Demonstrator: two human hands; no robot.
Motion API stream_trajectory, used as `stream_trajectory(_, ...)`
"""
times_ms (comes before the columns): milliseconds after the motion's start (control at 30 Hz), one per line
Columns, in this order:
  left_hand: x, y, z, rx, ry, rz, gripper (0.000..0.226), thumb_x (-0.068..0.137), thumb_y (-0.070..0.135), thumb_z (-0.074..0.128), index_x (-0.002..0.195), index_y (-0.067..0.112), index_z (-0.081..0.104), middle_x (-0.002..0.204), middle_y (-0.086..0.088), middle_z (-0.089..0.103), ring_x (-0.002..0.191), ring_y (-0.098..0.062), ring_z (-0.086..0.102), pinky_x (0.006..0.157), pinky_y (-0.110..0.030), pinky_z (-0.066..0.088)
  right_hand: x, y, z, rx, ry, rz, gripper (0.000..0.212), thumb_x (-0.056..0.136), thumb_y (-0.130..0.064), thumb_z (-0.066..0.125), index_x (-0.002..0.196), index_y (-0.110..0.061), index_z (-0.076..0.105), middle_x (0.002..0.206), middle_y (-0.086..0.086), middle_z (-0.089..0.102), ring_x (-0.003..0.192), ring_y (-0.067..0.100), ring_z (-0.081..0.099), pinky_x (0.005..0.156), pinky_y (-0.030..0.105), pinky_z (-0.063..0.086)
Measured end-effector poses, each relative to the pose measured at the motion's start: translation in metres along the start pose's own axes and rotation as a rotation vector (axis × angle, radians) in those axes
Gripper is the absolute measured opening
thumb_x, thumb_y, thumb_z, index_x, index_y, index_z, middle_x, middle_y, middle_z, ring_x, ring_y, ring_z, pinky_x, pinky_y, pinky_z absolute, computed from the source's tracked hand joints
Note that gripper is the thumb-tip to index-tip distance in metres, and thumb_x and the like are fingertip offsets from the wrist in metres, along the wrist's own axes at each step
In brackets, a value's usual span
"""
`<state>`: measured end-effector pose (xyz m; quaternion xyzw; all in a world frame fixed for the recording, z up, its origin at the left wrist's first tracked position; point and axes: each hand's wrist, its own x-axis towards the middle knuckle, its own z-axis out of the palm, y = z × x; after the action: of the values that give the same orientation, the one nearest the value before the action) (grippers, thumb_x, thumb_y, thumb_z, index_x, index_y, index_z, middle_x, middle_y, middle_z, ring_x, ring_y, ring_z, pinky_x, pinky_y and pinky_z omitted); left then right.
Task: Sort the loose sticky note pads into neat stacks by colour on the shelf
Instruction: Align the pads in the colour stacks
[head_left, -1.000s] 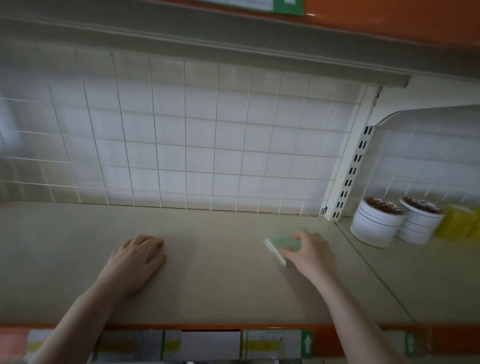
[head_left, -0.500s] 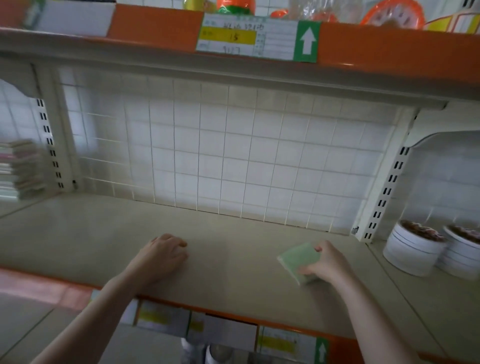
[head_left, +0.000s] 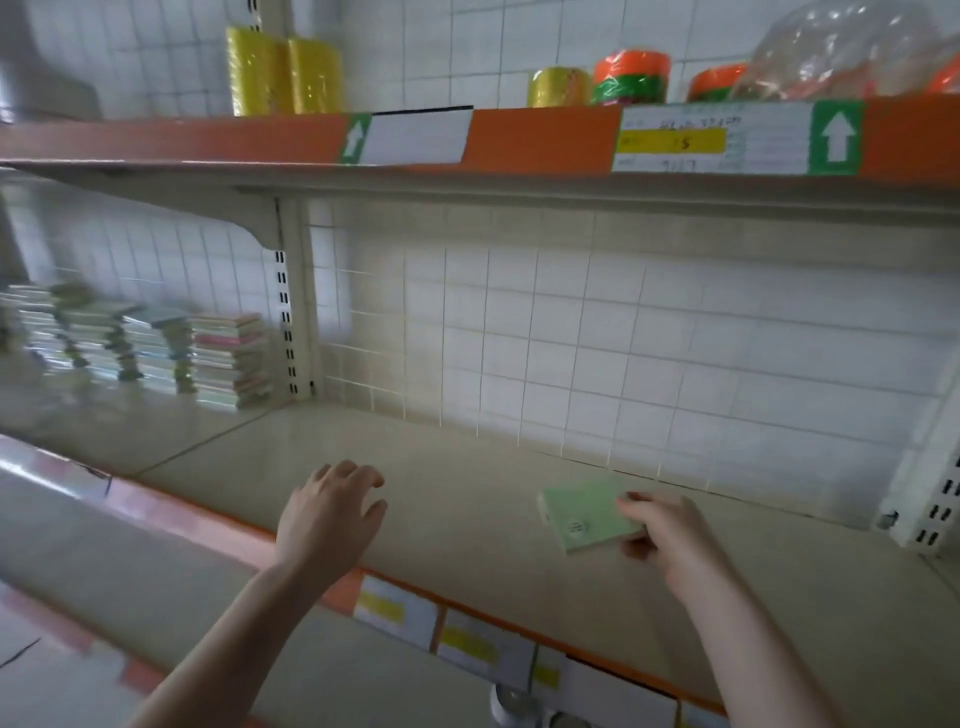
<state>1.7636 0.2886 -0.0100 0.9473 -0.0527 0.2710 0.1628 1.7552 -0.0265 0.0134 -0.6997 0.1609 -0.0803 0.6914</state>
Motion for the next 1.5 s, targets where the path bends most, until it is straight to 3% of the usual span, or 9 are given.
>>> stream_trajectory(267, 0.025, -0.118, -0.035, -0.004, 0.052, -0.054, 0.026, 0.085, 0.031, 0.064, 0.109, 0.021, 0.066, 0.112, 0.0, 0.064, 0.107, -0.024, 0.057, 0.086, -0.034, 0.045, -0.004, -0.016, 0.155, 0.12, -0.132, 0.018, 0.017, 0.087, 0.004, 0.054, 0.075, -0.007, 0.057, 0.069, 0.011, 0.058, 0.061, 0.02, 0.053, 0.035, 0.017, 0.045)
stream_trajectory(500, 0.052, -0.254, -0.069, -0.056, 0.08, -0.041, 0.021, 0.079, 0.023, 0.072, 0.098, 0.017, 0.07, 0.1, -0.003, 0.068, 0.096, -0.03, 0.062, 0.078, -0.037, 0.05, -0.018, -0.031, 0.315, 0.178, -0.163, 0.012, 0.019, 0.088, 0.005, 0.051, 0.075, -0.007, 0.057, 0.068, 0.01, 0.058, 0.062, 0.019, 0.053, 0.037, 0.017, 0.046)
stream_trajectory(733, 0.076, -0.366, -0.102, -0.035, 0.088, -0.061, 0.022, 0.08, 0.026, 0.07, 0.1, 0.016, 0.068, 0.099, -0.003, 0.066, 0.098, -0.028, 0.059, 0.079, -0.036, 0.048, -0.034, -0.063, 0.452, 0.214, -0.224, -0.005, 0.018, 0.087, 0.005, 0.05, 0.075, -0.007, 0.057, 0.069, 0.011, 0.058, 0.062, 0.018, 0.053, 0.038, 0.018, 0.046)
stream_trajectory(900, 0.103, -0.433, -0.111, -0.028, 0.128, -0.101, 0.023, 0.08, 0.029, 0.071, 0.099, 0.016, 0.067, 0.096, -0.003, 0.064, 0.096, -0.028, 0.059, 0.079, -0.036, 0.049, -0.022, -0.09, 0.53, 0.27, -0.271, -0.029, 0.017, 0.086, 0.006, 0.052, 0.072, -0.005, 0.055, 0.057, 0.009, 0.059, 0.046, 0.013, 0.056, 0.035, 0.018, 0.045)
stream_trajectory(1100, 0.143, -0.503, -0.103, 0.005, 0.124, -0.096, 0.026, 0.081, 0.032, 0.069, 0.102, 0.018, 0.066, 0.098, -0.002, 0.064, 0.099, -0.026, 0.058, 0.081, -0.034, 0.046, 0.002, -0.122, 0.622, 0.292, -0.385, -0.078, 0.007, 0.087, 0.004, 0.052, 0.083, 0.001, 0.057, 0.07, 0.012, 0.054, 0.062, 0.02, 0.054, 0.037, 0.02, 0.048)
stream_trajectory(1233, 0.173, -0.556, -0.103, 0.016, 0.105, -0.117, 0.028, 0.082, 0.034, 0.068, 0.105, 0.018, 0.065, 0.101, -0.001, 0.063, 0.1, -0.023, 0.058, 0.083, -0.033, 0.046, 0.028, -0.14, 0.694, 0.272, -0.415, -0.092, 0.013, 0.087, 0.003, 0.052, 0.075, 0.0, 0.056, 0.07, 0.011, 0.046, 0.06, 0.02, 0.05, 0.038, 0.019, 0.048)
stream_trajectory(1500, 0.215, -0.666, -0.118, 0.06, 0.085, -0.151, 0.028, 0.079, 0.034, 0.072, 0.101, 0.017, 0.066, 0.096, -0.002, 0.064, 0.097, -0.025, 0.06, 0.079, -0.035, 0.049, 0.061, -0.154, 0.83, 0.216, -0.411, -0.063, 0.012, 0.087, 0.003, 0.052, 0.076, -0.001, 0.055, 0.068, 0.011, 0.052, 0.06, 0.019, 0.055, 0.039, 0.02, 0.049)
